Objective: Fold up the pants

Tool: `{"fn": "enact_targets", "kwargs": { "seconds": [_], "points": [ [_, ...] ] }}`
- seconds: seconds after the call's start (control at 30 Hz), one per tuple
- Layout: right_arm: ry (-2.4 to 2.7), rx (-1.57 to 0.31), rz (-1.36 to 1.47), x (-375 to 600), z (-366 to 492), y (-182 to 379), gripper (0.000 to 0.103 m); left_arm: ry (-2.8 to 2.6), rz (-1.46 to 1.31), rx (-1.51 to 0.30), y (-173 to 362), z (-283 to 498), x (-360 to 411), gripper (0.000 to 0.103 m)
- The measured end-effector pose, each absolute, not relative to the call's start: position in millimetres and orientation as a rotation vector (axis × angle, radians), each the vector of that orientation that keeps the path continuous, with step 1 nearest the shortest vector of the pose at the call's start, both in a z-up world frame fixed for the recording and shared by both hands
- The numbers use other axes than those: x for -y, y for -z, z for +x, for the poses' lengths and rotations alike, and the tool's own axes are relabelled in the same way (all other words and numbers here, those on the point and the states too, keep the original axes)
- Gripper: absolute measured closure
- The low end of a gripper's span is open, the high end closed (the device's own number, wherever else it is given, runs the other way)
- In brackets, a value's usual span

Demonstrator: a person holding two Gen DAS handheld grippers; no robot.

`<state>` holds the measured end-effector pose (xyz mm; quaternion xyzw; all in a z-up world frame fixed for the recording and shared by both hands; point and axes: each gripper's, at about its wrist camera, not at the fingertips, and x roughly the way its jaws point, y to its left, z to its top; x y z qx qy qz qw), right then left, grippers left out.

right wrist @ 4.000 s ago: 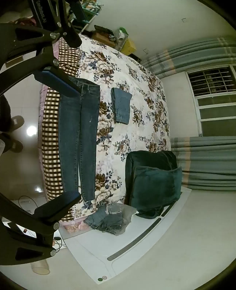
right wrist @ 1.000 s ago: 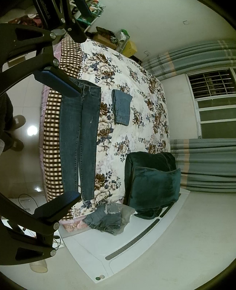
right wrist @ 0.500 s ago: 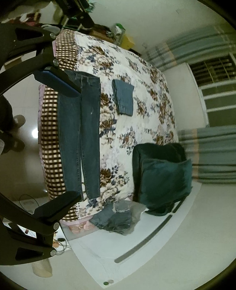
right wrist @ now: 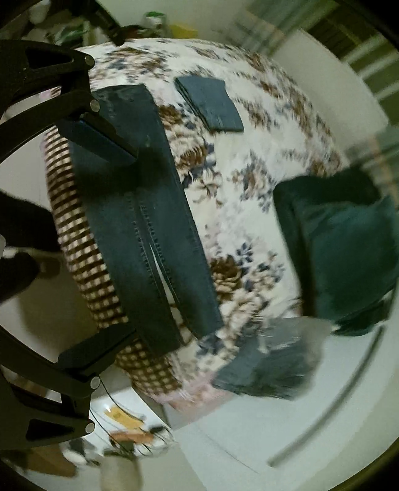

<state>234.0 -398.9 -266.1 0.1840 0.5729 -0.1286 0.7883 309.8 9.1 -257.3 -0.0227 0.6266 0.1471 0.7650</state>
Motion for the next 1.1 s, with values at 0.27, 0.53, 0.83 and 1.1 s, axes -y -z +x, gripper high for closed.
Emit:
{"fn": "enact_targets", "kwargs": {
  "seconds": [0.27,0.53,0.83,1.1],
  "points": [
    [0.376,-1.396,0.625,457,363,449,0.0,-0.393,-0.167,-1.598,424,423,-29,0.0],
    [0.57,-1.54,0.791,503,435,624,0.0,-0.528,-0.274,-1.743,557,481,-60,0.006],
    [0.752,-1.613,0.91,541,457,731,0.023,-0.588,-0.343,-1.655,558,467,-77,0.08],
    [0.661,-1.477,0.896,540,448,710,0.093,-0.503,-0.416,-1.48,465,415,-78,0.097]
  ]
}}
